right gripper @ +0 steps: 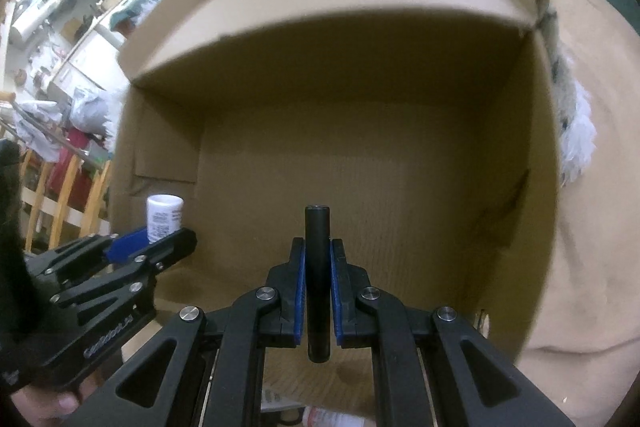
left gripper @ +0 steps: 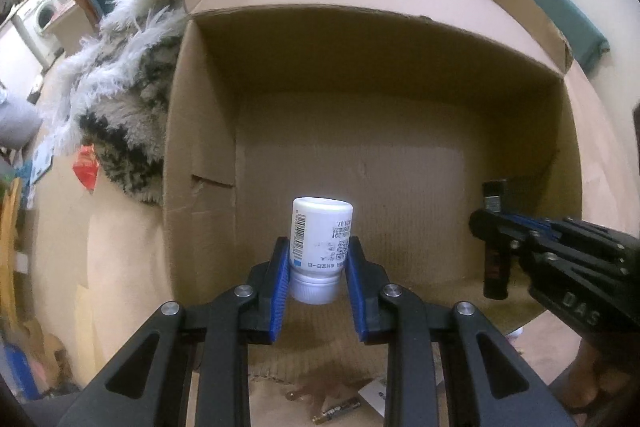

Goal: Organize rigid objects
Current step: 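Carry the pill bottle and flashlight into the box and release both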

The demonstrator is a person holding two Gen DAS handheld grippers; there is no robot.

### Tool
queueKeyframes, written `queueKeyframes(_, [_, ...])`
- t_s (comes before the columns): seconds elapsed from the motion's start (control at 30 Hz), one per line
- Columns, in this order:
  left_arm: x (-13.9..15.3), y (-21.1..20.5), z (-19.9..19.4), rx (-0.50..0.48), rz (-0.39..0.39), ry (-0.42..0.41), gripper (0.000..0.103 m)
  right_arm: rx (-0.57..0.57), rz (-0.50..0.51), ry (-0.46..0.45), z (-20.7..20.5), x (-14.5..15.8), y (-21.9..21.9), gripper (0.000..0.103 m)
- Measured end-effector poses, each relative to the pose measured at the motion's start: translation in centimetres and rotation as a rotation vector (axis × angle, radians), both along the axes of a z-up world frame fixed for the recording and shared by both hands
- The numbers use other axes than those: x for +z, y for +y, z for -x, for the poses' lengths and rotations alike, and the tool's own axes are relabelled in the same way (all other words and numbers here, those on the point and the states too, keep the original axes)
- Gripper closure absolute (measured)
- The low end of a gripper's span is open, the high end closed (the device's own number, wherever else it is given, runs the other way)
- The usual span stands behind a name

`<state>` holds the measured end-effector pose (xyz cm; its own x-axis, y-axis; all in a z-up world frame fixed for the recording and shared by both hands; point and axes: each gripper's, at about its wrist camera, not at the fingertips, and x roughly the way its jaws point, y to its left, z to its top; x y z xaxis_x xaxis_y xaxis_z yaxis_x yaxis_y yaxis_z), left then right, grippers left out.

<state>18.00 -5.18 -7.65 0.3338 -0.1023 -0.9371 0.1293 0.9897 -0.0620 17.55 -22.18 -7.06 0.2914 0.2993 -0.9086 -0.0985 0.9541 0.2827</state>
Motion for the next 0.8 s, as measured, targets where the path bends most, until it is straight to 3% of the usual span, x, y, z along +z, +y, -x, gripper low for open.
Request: queueKeyframes(0.8, [-2.6,0.3,-0.1,0.019,0.004,0.054,0.079,-0.009,0.029,0.132,-2.6,-4.5,1.7,0.091])
